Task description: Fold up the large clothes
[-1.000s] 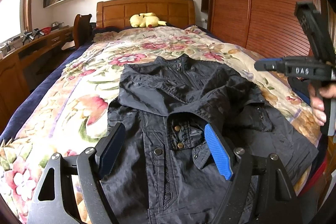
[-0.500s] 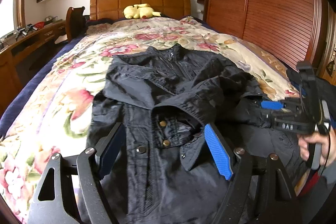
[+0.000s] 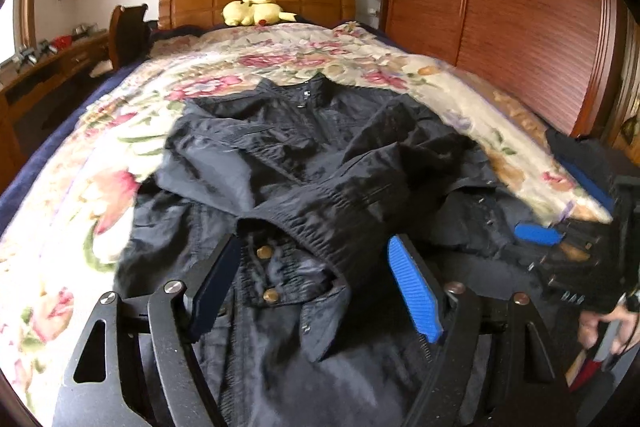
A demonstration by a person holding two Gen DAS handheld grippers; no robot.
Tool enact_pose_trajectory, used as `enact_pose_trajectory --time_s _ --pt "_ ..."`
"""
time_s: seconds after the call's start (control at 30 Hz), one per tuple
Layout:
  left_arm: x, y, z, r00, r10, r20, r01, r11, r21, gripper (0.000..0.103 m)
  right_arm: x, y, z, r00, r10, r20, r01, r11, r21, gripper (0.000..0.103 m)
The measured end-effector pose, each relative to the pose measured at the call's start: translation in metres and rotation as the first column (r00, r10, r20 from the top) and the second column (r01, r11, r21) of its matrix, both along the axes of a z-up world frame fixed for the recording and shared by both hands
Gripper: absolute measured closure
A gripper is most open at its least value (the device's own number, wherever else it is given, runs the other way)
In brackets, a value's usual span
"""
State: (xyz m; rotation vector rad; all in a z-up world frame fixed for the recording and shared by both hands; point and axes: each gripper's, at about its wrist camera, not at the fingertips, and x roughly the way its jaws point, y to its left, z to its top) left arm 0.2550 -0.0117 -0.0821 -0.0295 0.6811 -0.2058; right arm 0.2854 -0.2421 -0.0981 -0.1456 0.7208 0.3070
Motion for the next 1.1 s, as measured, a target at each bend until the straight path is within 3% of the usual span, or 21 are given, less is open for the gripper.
enact_pose_trajectory --time_s 0.13,0.33,0.4,0.47,0.53,0.83,1.1 --pt "0.009 0.004 0.0 0.999 0.032 -0.01 -0.032 0.999 -0.022 0.045 0.002 -0.007 -0.006 1.0 -0.012 -0.028 0.012 1.0 0.008 0.059" --pt "0.025 0.009 -0.013 0.995 0.055 -0.083 -0.062 0.994 -0.085 0.053 0.0 -0.011 -0.004 1.0 -0.017 -0.022 0.017 1.0 0.005 0.059" --pt "0.026 0.008 -0.015 0.995 0.036 -0.094 -0.046 0.993 -0.107 0.063 -0.003 -0.009 -0.003 1.0 -0.012 -0.02 0.012 1.0 0.001 0.059" --pt "0.026 0.004 -0.016 0.995 0.0 -0.104 -0.013 0.992 -0.123 0.088 -0.004 -0.009 -0.002 1.0 -0.004 -0.017 0.004 1.0 0.009 0.059" --pt "0.022 -0.002 -0.013 0.996 -0.021 -0.083 0.011 0.993 -0.115 0.096 -0.005 -0.01 -0.002 1.0 -0.006 -0.017 0.006 1.0 0.012 0.059" --pt "-0.026 -0.034 0.01 0.989 -0.146 -0.007 0.145 0.987 -0.073 0.1 -0.005 -0.02 0.01 1.0 -0.029 0.009 0.029 0.999 0.044 0.059" --pt "-0.056 -0.057 -0.008 0.975 -0.216 -0.056 0.217 0.976 0.012 0.1 -0.007 -0.032 0.02 0.997 -0.068 0.037 0.065 0.995 0.077 0.059"
